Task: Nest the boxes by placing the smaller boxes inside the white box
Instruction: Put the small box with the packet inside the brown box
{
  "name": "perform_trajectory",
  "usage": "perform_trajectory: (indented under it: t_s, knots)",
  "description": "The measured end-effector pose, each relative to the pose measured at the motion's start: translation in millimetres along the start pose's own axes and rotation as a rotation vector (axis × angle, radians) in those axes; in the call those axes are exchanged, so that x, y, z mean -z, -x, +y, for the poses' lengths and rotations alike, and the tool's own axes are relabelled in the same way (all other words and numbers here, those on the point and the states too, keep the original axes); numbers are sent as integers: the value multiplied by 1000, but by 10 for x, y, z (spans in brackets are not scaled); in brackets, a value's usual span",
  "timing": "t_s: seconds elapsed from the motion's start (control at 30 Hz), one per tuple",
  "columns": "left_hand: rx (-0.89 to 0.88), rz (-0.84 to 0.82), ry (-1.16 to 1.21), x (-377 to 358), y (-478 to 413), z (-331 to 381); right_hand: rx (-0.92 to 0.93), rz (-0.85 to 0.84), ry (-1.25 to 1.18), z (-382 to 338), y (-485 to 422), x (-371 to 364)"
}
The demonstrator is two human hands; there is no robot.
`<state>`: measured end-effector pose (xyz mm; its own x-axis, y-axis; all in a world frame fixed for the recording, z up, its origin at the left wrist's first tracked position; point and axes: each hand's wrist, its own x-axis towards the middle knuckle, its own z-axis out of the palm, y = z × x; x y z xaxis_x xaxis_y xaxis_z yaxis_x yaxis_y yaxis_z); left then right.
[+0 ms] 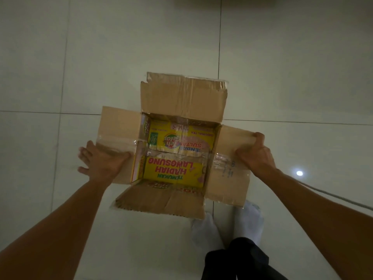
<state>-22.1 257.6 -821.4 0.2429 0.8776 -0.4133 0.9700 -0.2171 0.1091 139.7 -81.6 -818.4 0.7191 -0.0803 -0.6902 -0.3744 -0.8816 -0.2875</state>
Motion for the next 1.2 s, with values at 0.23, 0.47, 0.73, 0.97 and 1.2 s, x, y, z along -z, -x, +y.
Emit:
perform_trajectory:
  t_s: [0.23, 0.47, 0.73, 0.97, 1.2]
  knots:
    - [18, 95, 49, 177, 38, 78, 46, 134, -146, -61, 132, 163]
    - [-420, 45, 166, 428, 427, 259, -15, 29, -457, -333, 420, 311]
    - [-500, 190, 258, 796, 748, 509, 79, 71, -397, -618, 703, 453]
    - [-550, 236, 376, 1669, 827, 1154, 181, 184, -476, -1305, 855, 1281]
    - [-609, 280, 425, 2766, 917, 1940, 290, 303, -518, -2058, 1223, 2273]
